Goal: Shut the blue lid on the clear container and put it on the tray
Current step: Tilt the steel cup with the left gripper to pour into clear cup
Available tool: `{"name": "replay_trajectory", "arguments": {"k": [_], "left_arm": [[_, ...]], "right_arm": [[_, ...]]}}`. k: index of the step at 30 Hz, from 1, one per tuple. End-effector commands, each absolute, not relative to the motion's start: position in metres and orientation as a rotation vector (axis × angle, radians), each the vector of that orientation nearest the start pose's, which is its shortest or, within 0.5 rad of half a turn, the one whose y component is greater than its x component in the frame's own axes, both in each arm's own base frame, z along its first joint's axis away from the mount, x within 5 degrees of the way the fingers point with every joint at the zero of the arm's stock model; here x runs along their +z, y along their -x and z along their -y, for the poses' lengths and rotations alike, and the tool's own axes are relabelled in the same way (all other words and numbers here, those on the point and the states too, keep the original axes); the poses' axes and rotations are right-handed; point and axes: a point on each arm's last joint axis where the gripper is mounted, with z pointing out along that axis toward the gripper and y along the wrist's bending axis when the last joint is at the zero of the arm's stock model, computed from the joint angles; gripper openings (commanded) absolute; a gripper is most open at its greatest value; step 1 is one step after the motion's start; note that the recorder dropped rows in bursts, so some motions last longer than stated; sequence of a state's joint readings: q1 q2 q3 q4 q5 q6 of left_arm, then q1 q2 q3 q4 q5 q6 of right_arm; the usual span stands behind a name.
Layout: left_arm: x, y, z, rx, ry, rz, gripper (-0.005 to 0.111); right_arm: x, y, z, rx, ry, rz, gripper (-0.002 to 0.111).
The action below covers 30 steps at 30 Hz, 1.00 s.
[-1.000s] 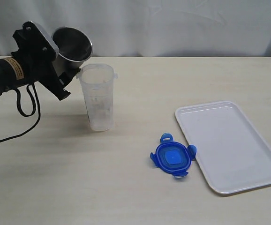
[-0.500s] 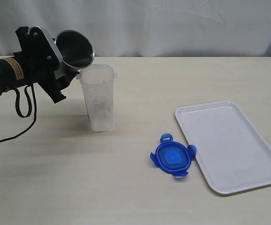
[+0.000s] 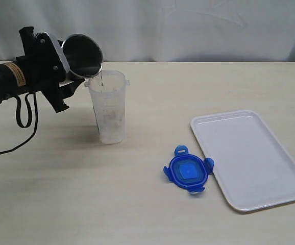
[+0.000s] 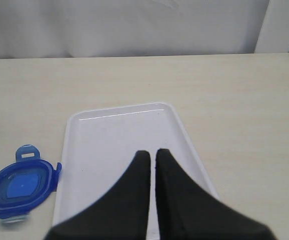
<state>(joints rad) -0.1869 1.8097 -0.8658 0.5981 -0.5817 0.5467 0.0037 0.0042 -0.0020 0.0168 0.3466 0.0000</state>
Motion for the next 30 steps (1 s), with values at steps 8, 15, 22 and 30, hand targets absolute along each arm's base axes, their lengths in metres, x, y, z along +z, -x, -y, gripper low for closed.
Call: {"name": "replay_trajectory", "arguments": {"k": [8, 15, 22, 30], "left_arm": [[0.1961, -0.3564, 0.0988, 0.311, -1.266, -1.347, 0.0], [0.197, -0.3582, 0.0961, 0.378, -1.277, -1.331, 0.0], [0.1969, -0.3585, 0.0955, 0.383, -1.271, -1.337, 0.0], [0.1972, -0.3585, 0.0957, 0.384, -1.274, -1.331, 0.0]], "right_arm": [[0.182, -0.0534, -0.0008, 0.023, -0.01, -1.83, 0.005], [0.182, -0.0534, -0.0008, 0.023, -0.01, -1.83, 0.005], [0.182, -0.0534, -0.0008, 0.023, -0.01, -1.83, 0.005], [0.182, -0.0534, -0.0008, 0.023, -0.01, -1.83, 0.005]]}}
